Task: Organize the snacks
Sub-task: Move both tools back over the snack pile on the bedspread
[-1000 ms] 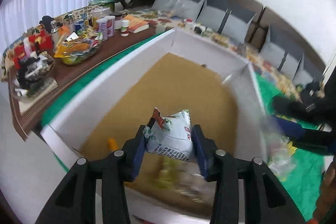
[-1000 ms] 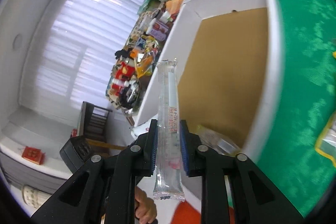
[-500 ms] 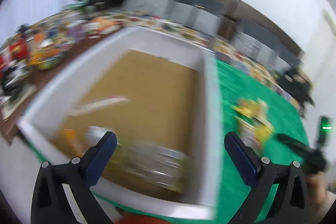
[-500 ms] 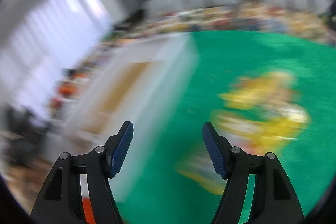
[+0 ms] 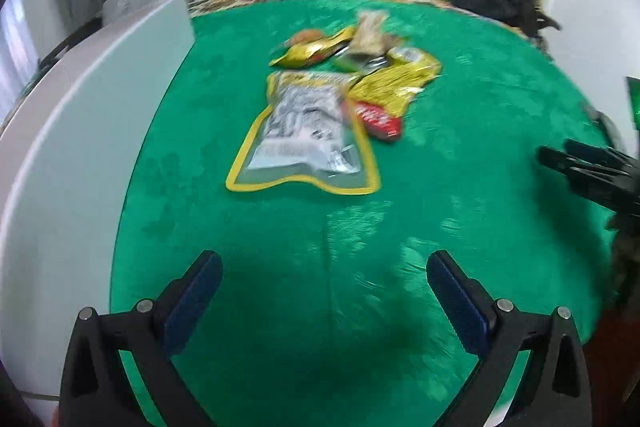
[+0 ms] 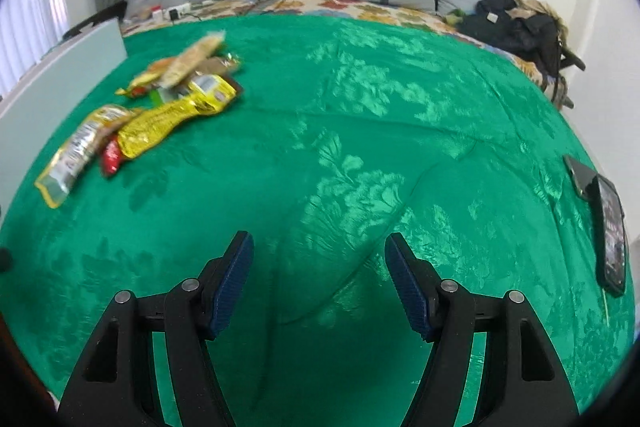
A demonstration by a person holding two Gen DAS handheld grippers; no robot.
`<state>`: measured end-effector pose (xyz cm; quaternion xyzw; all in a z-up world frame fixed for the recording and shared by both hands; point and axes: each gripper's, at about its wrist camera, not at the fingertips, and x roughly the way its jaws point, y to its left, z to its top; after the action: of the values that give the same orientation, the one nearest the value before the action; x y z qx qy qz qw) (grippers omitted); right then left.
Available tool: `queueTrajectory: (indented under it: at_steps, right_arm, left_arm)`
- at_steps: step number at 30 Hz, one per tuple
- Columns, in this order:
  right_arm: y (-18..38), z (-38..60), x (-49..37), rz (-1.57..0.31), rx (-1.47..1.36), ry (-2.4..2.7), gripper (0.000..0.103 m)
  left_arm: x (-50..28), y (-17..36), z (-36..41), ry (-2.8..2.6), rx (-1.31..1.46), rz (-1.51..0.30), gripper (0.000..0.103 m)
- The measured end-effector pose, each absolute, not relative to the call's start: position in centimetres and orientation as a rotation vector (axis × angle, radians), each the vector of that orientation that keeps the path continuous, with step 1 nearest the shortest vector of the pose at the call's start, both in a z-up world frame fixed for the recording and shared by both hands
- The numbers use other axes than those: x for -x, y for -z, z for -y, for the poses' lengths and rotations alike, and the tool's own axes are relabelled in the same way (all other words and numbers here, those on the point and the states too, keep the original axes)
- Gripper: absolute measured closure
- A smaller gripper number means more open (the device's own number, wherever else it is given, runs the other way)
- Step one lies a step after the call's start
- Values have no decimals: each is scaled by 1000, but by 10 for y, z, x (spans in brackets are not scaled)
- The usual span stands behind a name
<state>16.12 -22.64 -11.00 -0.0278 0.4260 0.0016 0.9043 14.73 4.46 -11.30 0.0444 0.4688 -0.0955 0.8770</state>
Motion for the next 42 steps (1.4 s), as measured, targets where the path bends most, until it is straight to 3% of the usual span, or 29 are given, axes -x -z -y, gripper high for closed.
queueTrajectory:
  at_steps: [5,14,42]
  right_arm:
    - [121,228,-172,-895,69,-20,30]
    - [127,239,-178,-909,13,3,16]
    - [127,239,-178,-909,12,5,14]
  left_arm:
    - [-165,136,-50,120,-87,-997,2]
    - [-166,141,-55,127,-61,-938,0]
    - [-166,142,-54,126,-60,-920,0]
